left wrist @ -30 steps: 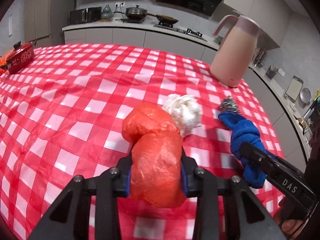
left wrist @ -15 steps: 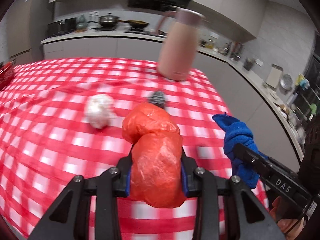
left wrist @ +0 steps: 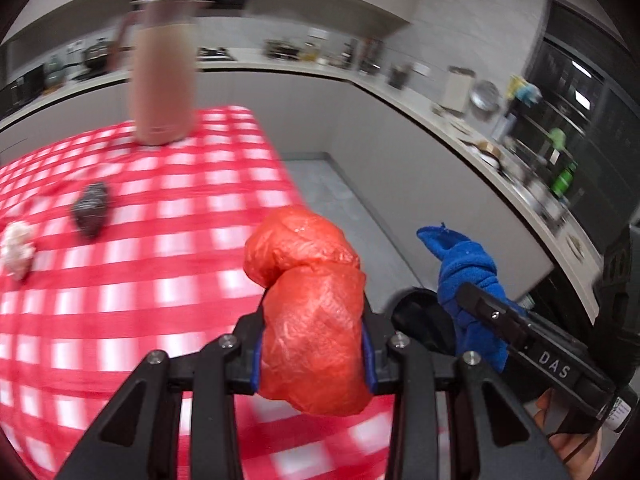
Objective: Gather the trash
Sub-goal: 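Carry the red bag and blue cloth over the black bin, then open both tools to drop the bag and cloth into the bin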
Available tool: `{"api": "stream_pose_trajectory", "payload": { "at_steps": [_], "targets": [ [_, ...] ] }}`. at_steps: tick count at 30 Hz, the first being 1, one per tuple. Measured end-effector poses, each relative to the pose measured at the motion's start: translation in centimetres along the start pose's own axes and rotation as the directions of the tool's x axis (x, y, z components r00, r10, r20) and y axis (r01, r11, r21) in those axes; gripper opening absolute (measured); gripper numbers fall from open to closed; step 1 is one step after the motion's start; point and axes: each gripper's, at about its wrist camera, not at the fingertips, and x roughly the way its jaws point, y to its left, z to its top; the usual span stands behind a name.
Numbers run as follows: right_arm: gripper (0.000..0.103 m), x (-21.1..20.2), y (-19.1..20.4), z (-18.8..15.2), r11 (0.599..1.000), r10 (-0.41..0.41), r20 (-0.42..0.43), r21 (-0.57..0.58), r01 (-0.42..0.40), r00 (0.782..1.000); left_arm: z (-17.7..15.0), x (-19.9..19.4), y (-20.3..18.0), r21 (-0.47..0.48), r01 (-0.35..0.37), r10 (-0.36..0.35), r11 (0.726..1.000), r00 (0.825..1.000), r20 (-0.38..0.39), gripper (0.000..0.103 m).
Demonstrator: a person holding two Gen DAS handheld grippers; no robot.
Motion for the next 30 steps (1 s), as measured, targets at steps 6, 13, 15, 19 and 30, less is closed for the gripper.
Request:
{"api": "stream_pose_trajectory", "payload": {
  "at_steps": [6,13,15,19,30],
  "targets": [
    [0.038,-2.5,-7.3,-0.9,0.990,-0.097,0.003,0.102,0.096,0.995,-0.2,3.4,-6.1,0.073,0.095,-0.090,0.993,0.994,-0.069,0.038],
    [0.038,-3.7,-14.2,-2.0,0.971,-0.170,-0.025,0.167,0.172,0.985,-0.8,7.5,-12.2,0.122,0.169,-0.150,0.978,0.977,-0.154,0.038],
    [0.038,-3.4,-16.1,-2.2,0.967,-0.180,-0.042,0.176,0.184,0.983,-1.1,8.8,-13.8,0.131,0.170,-0.146,0.977,0.974,-0.172,0.038],
    [0.038,-2.3,-19.7,-2.3,0.962,-0.182,-0.083,0.193,0.195,0.980,-1.7,11.1,-16.1,0.144,0.161,-0.129,0.976,0.970,-0.207,0.038],
    [0.042,2.3,-26.0,-2.2,0.964,-0.139,-0.167,0.203,0.172,0.976,-3.2,16.8,-19.2,0.141,0.076,-0.033,0.987,0.960,-0.280,0.040]
  ]
}}
